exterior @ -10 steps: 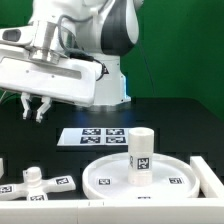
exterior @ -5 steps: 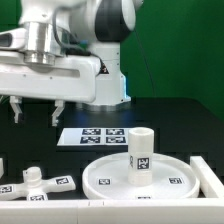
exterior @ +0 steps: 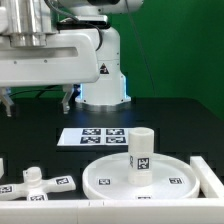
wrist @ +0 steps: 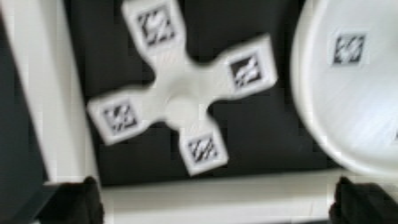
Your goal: Assemble round table
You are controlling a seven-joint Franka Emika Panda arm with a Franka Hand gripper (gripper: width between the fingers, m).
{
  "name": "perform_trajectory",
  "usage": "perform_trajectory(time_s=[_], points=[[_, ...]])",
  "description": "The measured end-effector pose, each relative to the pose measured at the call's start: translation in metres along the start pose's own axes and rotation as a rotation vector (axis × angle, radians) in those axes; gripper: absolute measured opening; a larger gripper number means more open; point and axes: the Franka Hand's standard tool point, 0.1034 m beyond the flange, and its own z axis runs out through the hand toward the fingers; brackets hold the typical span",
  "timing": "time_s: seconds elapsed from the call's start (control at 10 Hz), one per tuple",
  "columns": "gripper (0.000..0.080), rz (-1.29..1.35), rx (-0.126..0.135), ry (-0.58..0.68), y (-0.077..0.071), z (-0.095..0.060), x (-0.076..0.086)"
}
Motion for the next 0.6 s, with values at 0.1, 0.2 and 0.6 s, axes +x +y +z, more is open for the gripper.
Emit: perform_trajectory(time_s=[0.1,0.2,0.6], points=[[0.0648,-0.004,0.006,-0.035,0.000,0.001,0.004],[0.0649,0.000,0.029,-0.169,-0.001,0.011,0.001],[0.0649,-0.010,0.047,-0.532,0.018,0.038,0.043]])
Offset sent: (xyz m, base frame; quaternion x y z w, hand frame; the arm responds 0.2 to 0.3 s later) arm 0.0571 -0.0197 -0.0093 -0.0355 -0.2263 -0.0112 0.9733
